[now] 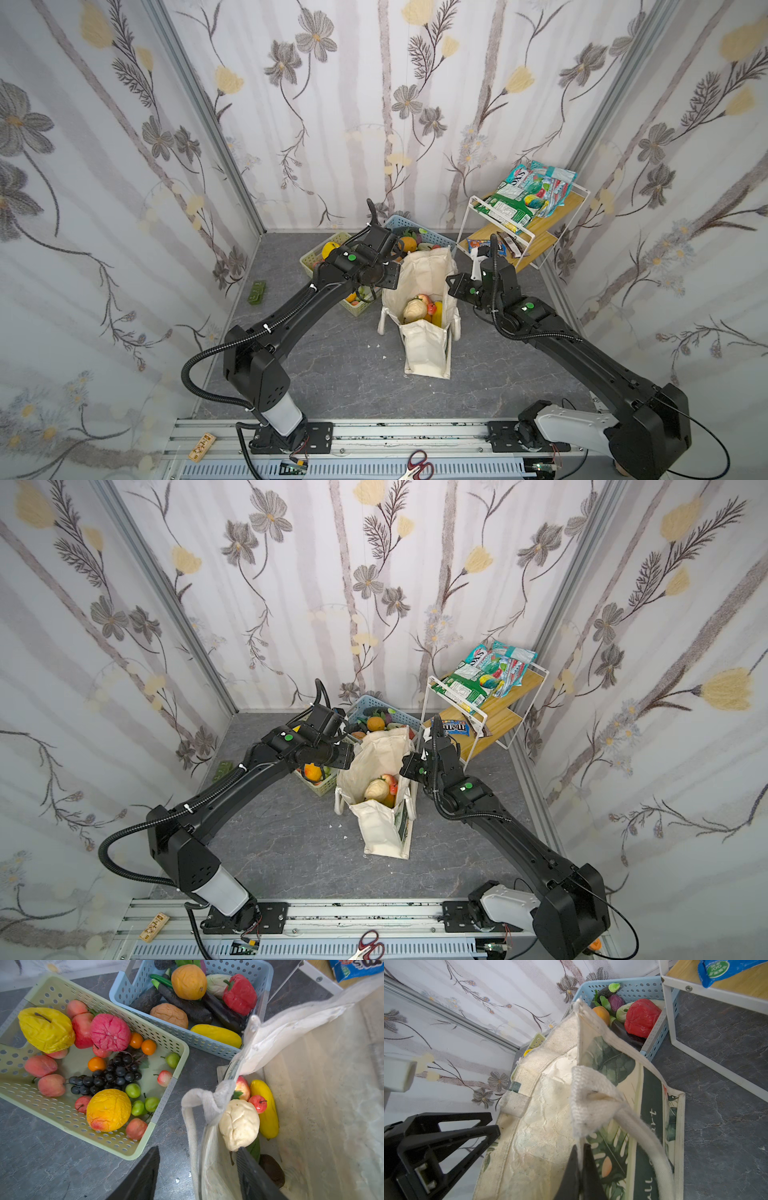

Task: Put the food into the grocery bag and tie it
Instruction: 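Raise the left gripper and move it to the bag handle farthest from the robot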

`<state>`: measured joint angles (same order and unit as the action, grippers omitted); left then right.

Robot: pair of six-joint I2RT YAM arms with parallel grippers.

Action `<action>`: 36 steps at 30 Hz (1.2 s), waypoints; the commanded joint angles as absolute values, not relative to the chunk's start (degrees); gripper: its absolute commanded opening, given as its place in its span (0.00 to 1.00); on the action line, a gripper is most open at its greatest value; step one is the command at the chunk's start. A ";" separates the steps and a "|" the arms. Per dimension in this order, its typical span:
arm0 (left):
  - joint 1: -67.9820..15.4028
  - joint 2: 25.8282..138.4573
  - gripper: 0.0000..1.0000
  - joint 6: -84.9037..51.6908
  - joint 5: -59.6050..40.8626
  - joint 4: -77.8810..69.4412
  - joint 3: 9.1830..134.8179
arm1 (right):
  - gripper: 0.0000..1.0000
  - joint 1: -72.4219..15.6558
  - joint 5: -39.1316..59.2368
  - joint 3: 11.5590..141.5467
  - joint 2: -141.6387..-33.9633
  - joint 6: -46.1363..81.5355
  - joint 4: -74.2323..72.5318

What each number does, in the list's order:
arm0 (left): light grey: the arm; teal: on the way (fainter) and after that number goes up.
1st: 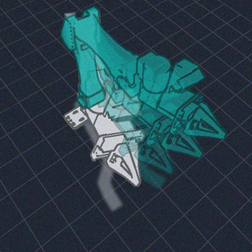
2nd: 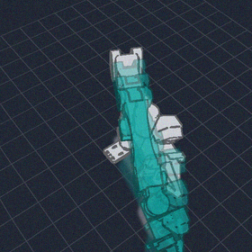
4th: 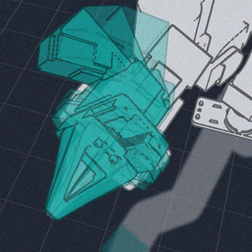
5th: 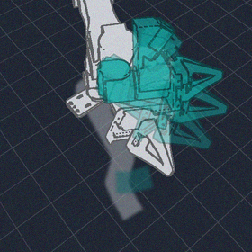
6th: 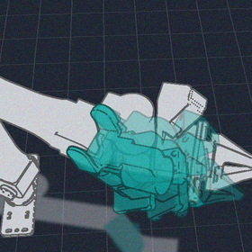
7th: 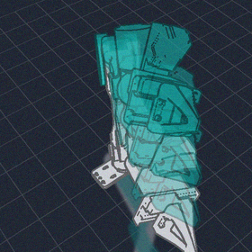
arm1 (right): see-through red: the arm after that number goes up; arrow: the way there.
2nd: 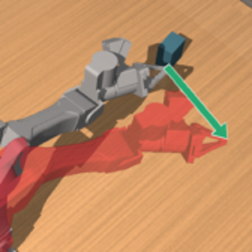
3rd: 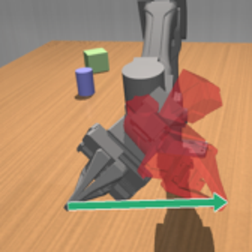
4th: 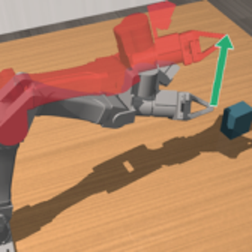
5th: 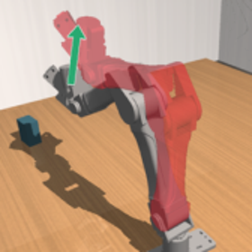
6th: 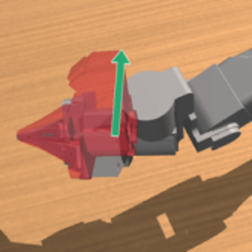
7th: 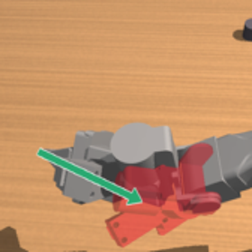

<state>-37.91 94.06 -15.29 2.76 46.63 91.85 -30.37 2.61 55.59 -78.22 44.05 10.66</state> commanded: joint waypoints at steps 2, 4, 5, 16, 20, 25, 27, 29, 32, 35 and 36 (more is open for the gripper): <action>-37.71 94.11 0.61 -16.52 1.85 44.46 89.54 | 0.01 -30.47 3.08 55.81 -78.49 44.17 10.48; -37.64 94.30 0.61 -16.68 1.69 44.19 88.82 | 0.01 -30.47 2.82 55.82 -78.33 44.12 10.66; -37.66 94.37 0.60 -16.70 1.70 43.95 88.45 | 0.01 -30.50 2.69 55.81 -78.31 44.12 10.69; -37.00 95.09 0.53 -18.23 1.12 42.19 85.30 | 0.01 -30.49 2.48 55.53 -77.97 44.21 10.72; -36.99 95.10 0.50 -18.85 0.03 41.35 84.56 | 0.01 -30.45 2.37 54.87 -77.44 44.38 10.46; -36.92 95.07 0.47 -19.32 -0.81 40.74 83.86 | 0.01 -30.50 2.54 54.51 -77.43 44.65 10.22; -36.91 95.04 0.42 -19.55 -1.75 40.39 83.76 | 0.01 -30.45 2.52 54.57 -77.45 44.65 10.28; -36.92 94.93 0.40 -19.99 -2.65 40.12 83.67 | 0.01 -30.50 2.50 54.59 -77.52 44.65 10.28; -36.91 94.71 0.34 -20.37 -3.98 39.67 83.84 | 0.01 -30.53 2.53 54.78 -77.57 44.65 10.27; -36.92 94.40 0.24 -20.40 -4.68 39.68 84.35 | 0.01 -30.61 2.56 54.81 -77.65 44.65 10.26; -36.90 94.32 0.19 -20.39 -4.84 39.78 84.61 | 0.01 -30.67 2.48 54.76 -77.61 44.65 10.18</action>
